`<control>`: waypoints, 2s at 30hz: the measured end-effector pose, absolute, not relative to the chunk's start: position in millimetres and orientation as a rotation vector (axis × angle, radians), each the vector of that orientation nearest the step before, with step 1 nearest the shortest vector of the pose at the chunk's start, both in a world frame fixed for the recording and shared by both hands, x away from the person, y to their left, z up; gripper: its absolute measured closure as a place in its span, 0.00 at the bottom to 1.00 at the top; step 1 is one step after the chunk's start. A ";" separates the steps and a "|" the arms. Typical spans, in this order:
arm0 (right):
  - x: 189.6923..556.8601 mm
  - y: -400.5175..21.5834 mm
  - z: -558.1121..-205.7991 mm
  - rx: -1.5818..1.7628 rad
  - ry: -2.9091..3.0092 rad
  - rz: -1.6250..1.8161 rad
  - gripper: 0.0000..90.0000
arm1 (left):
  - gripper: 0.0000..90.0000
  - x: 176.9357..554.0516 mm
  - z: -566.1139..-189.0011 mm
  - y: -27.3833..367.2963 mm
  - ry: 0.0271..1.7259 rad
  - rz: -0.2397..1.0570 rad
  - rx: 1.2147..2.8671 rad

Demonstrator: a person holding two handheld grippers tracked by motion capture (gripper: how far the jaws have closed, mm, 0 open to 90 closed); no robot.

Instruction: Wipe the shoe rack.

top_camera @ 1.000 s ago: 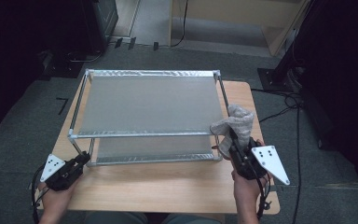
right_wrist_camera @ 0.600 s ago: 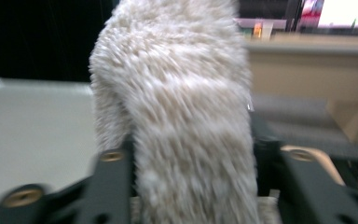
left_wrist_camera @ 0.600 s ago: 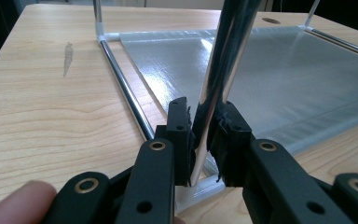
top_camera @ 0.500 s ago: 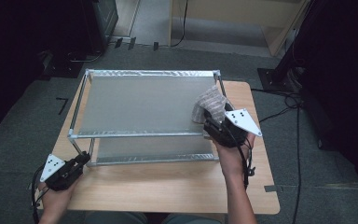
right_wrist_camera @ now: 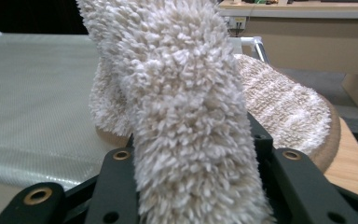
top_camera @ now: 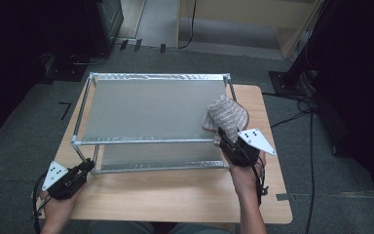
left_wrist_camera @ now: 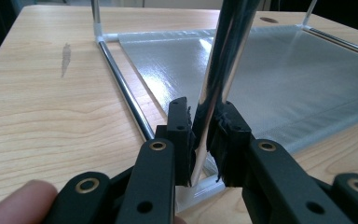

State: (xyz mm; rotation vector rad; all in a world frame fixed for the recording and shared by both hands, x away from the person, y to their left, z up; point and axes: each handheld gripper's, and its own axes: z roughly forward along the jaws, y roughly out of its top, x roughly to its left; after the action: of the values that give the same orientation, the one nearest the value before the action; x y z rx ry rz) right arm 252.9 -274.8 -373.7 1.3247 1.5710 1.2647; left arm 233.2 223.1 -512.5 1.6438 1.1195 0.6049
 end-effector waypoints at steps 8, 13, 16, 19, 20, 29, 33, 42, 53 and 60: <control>236.4 -286.4 -376.9 1.322 1.533 1.276 0.68 | 0.86 227.8 -512.7 221.3 1.012 0.531 1.692; 233.2 -290.8 -372.6 1.313 1.578 1.259 0.68 | 0.85 227.6 -512.7 221.3 0.999 0.515 1.687; 232.3 -294.3 -373.1 1.324 1.570 1.308 0.67 | 0.81 226.5 -511.9 220.3 1.002 0.499 1.682; 232.0 -296.4 -372.7 1.343 1.551 1.339 0.66 | 0.84 226.6 -512.0 219.4 1.008 0.513 1.684; 231.3 -296.1 -371.8 1.347 1.543 1.332 0.65 | 0.85 226.6 -512.1 219.3 1.007 0.514 1.684; 226.0 -307.2 -364.2 1.423 1.391 1.233 0.66 | 0.86 226.5 -512.3 218.2 1.000 0.522 1.692; 228.6 -297.6 -371.0 1.398 1.419 1.206 0.66 | 0.87 226.9 -512.3 218.5 0.999 0.513 1.688; 228.4 -268.8 -372.9 1.384 1.466 1.265 0.68 | 0.86 226.0 -511.5 216.0 1.008 0.483 1.685; 220.9 -181.5 -378.9 1.208 1.555 1.235 0.69 | 0.86 219.3 -511.2 205.2 0.998 0.462 1.692; 224.8 -128.0 -375.8 1.172 1.644 1.270 0.72 | 0.86 218.5 -510.6 203.4 0.996 0.461 1.695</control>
State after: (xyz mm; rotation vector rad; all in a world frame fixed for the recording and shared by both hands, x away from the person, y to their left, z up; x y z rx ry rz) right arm 224.8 -128.0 -375.8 1.1715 1.6437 1.2702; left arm 218.5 203.4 -510.6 1.6954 0.9962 0.4611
